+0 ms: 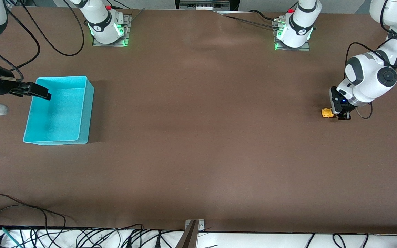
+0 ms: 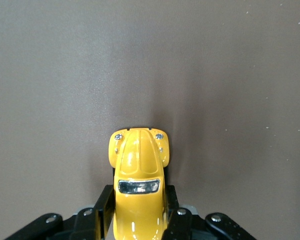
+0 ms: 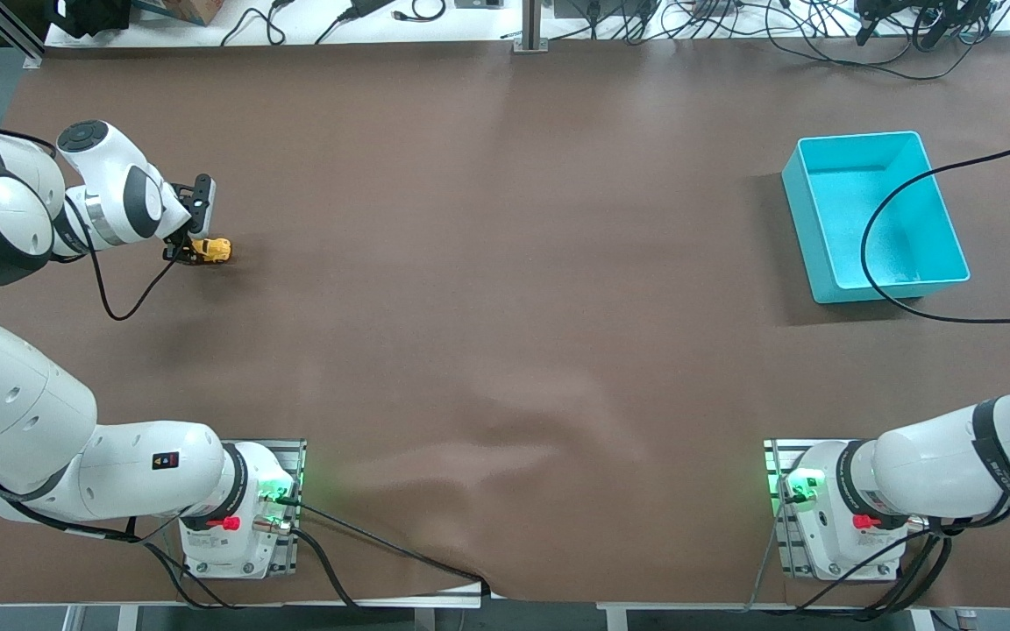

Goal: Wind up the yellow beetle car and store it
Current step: 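Release the car with the left gripper, letting it roll toward the bin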

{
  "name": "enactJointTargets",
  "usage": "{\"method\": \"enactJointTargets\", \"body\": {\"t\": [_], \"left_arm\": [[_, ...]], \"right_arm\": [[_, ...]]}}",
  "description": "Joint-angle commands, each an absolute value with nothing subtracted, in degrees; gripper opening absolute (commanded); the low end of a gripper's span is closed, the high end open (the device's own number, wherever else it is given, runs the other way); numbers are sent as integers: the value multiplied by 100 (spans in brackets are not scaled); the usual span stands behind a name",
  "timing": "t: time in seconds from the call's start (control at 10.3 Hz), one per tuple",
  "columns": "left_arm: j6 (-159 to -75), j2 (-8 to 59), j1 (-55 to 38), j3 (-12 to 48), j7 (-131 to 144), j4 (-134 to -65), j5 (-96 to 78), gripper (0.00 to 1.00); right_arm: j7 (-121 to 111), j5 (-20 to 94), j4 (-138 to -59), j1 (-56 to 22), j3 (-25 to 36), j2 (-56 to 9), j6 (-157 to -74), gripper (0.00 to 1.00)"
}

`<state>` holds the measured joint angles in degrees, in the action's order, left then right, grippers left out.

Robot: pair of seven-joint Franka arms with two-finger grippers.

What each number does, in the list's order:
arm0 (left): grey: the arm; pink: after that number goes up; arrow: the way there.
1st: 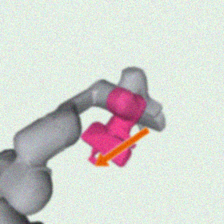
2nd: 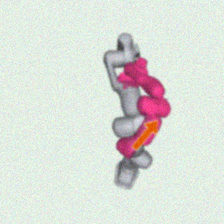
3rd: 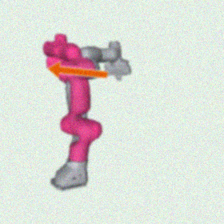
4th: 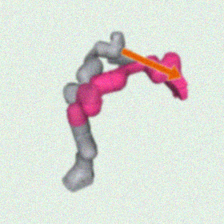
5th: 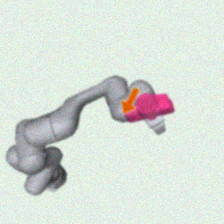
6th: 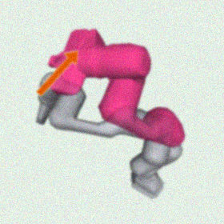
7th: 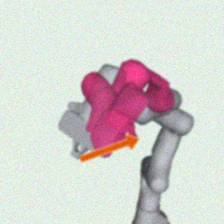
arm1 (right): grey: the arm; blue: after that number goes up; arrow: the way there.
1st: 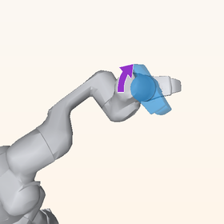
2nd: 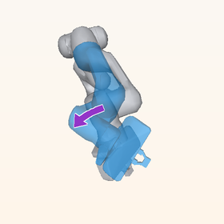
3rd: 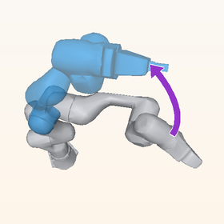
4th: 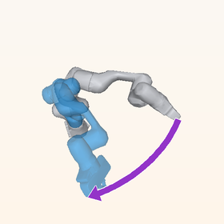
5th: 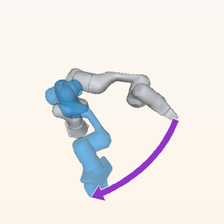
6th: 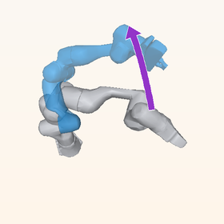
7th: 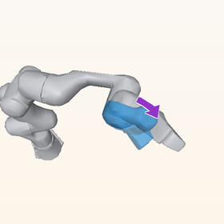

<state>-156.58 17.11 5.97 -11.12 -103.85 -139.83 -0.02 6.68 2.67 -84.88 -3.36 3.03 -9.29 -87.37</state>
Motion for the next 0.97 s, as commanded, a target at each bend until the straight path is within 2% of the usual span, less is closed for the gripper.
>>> {"method": "enactJointTargets", "body": {"t": [0.0, 0.1, 0.19, 0.29, 0.88], "left_arm": [[-15864, 2382, 598, -1125, -10503, -13843, -202, 37], [-15847, 2364, 572, -1116, -10529, -13773, -193, 70], [-15838, 2356, 563, -1099, -10547, -13772, -193, 87], [-15820, 2329, 563, -1081, -10521, -13772, -193, 100], [-15803, 2224, 554, -1081, -10494, -13764, -202, 100]], "right_arm": [[659, 378, -8517, -352, 325, -888, -8701, 100], [659, 378, -8517, -352, 325, -888, -8701, 100], [659, 378, -8517, -343, 325, -888, -8701, 100], [659, 378, -8517, -343, 325, -888, -8701, 100], [659, 378, -8517, -352, 325, -888, -8710, 100]]}}
